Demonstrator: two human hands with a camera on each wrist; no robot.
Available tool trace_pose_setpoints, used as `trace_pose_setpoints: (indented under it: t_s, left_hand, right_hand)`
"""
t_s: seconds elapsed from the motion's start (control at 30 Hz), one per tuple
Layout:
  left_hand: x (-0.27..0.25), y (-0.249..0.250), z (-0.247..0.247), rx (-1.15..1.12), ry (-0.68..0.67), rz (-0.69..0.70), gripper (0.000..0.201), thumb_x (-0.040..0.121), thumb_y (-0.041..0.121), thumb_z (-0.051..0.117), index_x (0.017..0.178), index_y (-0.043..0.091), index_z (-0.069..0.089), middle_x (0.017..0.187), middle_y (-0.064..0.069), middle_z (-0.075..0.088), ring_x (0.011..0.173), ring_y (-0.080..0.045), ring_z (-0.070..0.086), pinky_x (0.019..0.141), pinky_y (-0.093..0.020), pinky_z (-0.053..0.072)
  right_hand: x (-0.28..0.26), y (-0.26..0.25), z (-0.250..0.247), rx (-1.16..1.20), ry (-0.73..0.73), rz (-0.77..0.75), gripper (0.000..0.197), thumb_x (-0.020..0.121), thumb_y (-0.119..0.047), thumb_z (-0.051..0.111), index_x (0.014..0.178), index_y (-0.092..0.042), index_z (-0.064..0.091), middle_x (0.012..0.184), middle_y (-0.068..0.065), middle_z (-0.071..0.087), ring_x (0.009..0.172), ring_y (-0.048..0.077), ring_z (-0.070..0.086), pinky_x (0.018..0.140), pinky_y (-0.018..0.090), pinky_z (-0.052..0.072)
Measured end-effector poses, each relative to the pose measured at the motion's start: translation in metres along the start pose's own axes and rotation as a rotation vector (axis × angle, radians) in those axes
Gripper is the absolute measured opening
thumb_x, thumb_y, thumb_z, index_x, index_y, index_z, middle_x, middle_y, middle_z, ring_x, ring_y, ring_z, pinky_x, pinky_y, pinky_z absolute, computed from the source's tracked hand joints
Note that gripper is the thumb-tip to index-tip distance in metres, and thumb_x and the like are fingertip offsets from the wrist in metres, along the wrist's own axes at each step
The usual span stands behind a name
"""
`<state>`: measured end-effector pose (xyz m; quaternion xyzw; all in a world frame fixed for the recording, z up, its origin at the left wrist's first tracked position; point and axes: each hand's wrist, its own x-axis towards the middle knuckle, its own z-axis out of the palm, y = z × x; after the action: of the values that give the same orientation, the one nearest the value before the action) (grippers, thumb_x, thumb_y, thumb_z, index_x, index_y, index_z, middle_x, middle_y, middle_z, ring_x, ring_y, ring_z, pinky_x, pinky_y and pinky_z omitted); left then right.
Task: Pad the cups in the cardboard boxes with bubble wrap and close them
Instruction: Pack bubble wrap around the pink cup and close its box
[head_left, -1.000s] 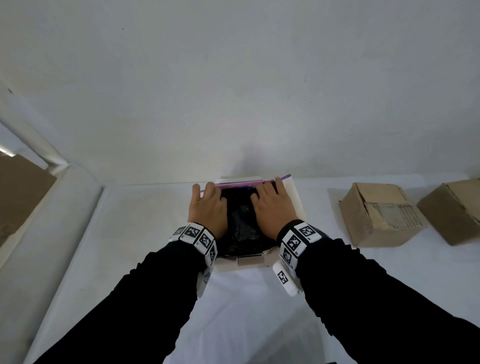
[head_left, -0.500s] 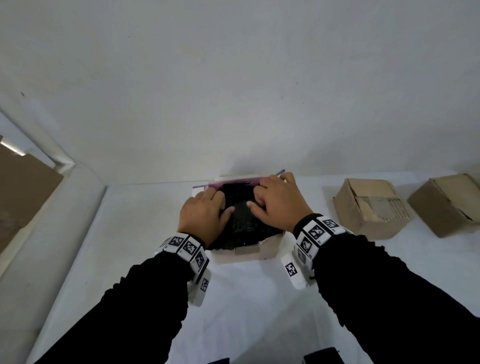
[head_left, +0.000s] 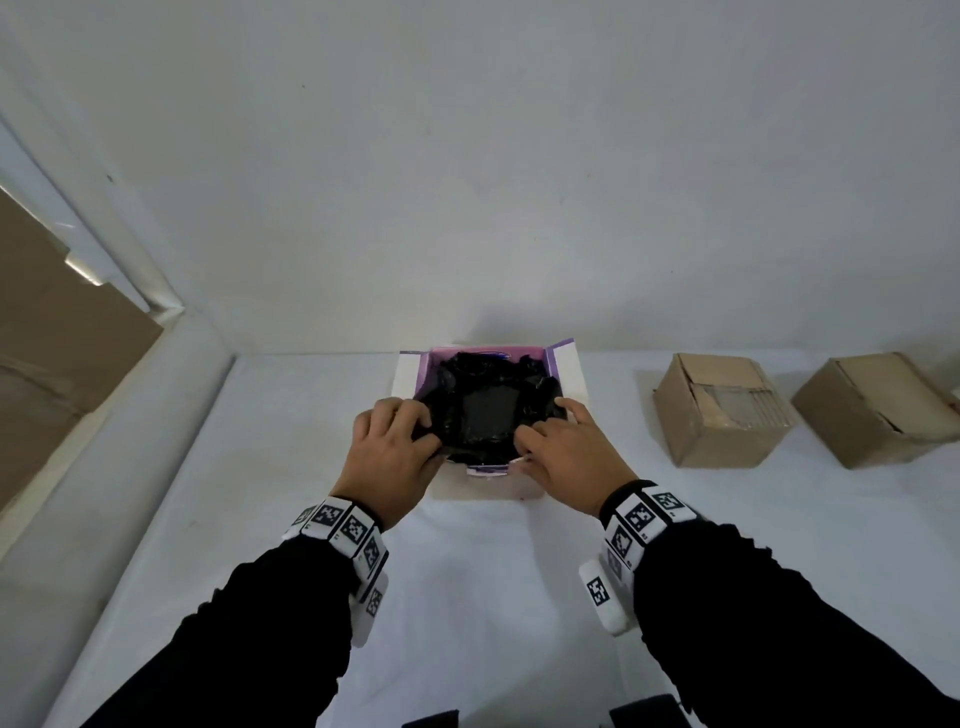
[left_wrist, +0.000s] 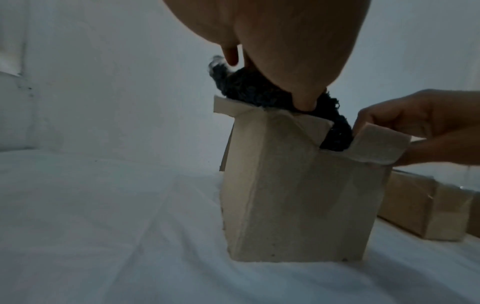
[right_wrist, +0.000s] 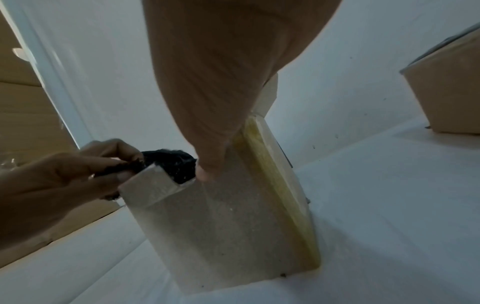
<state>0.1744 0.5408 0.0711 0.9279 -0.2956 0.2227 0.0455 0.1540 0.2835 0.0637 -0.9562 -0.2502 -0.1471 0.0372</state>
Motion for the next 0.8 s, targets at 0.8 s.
trace_pose_setpoints:
  t_s: [0.8]
  left_hand:
    - [0.002, 0.03, -0.004, -0.042, -0.081, -0.291, 0.034, 0.076, 0.032, 0.067, 0.105, 0.015, 0.061, 0.103, -0.009, 0.051, 0.083, -0.029, 0.049, 0.07, -0.039, 0.046]
  right_hand:
    - [-0.003, 0.007, -0.023, -0.141, 0.045, 0.249, 0.027, 0.087, -0.044, 0.051, 0.092, -0.02, 0.064, 0.103, 0.001, 0.06, 0.1, 0.025, 0.052, 0.095, 0.046, 0.034]
